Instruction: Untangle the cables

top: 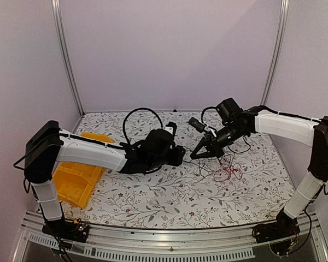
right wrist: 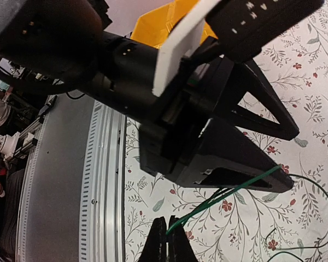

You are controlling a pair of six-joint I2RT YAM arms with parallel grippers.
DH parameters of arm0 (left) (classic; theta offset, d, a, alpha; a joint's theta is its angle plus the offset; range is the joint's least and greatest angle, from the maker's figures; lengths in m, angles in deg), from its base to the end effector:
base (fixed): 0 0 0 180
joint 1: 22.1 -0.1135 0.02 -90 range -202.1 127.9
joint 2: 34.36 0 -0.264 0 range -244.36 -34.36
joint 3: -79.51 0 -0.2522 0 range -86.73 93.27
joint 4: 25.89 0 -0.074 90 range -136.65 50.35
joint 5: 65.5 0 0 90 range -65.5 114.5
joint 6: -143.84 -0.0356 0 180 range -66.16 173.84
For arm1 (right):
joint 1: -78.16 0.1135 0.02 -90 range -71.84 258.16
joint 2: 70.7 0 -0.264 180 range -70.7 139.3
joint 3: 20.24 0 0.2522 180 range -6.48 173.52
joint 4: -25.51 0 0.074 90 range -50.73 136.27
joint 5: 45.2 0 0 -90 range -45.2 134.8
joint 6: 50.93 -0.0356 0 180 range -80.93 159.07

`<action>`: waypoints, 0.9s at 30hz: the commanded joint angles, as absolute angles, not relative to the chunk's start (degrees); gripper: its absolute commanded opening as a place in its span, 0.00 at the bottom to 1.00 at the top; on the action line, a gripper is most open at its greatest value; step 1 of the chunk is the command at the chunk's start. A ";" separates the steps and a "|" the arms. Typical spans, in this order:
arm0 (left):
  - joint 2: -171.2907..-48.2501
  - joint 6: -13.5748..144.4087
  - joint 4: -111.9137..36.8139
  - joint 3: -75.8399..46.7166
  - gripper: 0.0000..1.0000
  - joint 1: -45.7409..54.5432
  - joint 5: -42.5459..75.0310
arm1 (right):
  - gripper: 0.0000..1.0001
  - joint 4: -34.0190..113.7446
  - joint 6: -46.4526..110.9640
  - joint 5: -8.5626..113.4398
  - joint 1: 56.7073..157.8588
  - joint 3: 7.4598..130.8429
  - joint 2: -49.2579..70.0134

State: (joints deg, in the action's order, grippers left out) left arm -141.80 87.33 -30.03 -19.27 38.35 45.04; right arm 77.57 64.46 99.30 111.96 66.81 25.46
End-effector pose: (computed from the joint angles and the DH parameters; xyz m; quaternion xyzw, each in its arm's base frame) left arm 0.2170 -0.3575 0.1997 0.1128 0.8508 -0.2521 0.4470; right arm 0.2689 0.2149 0.2531 -0.5243 0.6924 0.4585 0.1882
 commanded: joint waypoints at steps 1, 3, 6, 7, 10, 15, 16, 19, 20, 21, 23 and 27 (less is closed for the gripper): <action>-142.07 88.82 -32.43 -20.30 0.52 36.24 54.47 | 0.00 73.88 61.08 103.91 109.58 66.08 21.31; -142.03 88.46 -32.47 -20.82 0.52 36.02 55.17 | 0.00 74.07 60.79 105.36 108.33 66.62 21.81; -142.41 89.30 -32.62 -21.80 0.52 34.39 55.24 | 0.00 76.04 61.76 108.29 107.95 67.75 22.12; -142.65 89.72 -32.73 -22.27 0.52 33.27 55.00 | 0.00 76.68 62.08 109.13 107.95 68.23 21.95; -142.77 90.92 -32.96 -24.46 0.52 29.12 54.01 | 0.00 78.12 63.16 109.68 107.83 69.76 20.47; -140.85 89.43 -30.67 -30.04 0.52 22.29 52.17 | 0.00 79.70 64.17 109.15 105.85 73.26 17.06; -140.50 88.65 -30.49 -30.65 0.52 21.53 51.97 | 0.00 79.96 64.35 108.87 105.08 74.13 16.46; -139.87 86.07 -29.95 -31.56 0.51 19.84 51.58 | 0.00 80.18 64.81 108.93 102.22 77.01 15.47; -139.56 85.46 -29.90 -31.62 0.51 19.35 51.23 | 0.00 80.14 64.76 108.91 101.63 77.74 15.37; -139.01 84.90 -29.76 -31.96 0.49 19.21 51.03 | 0.00 80.14 64.74 108.27 101.33 78.25 15.27; -136.12 81.84 -24.99 -34.67 0.49 19.30 49.77 | 0.00 79.95 64.90 106.47 101.30 78.39 15.49; -129.53 78.09 -21.96 -37.44 0.49 19.32 47.15 | 0.00 78.70 64.17 102.76 101.27 78.13 16.77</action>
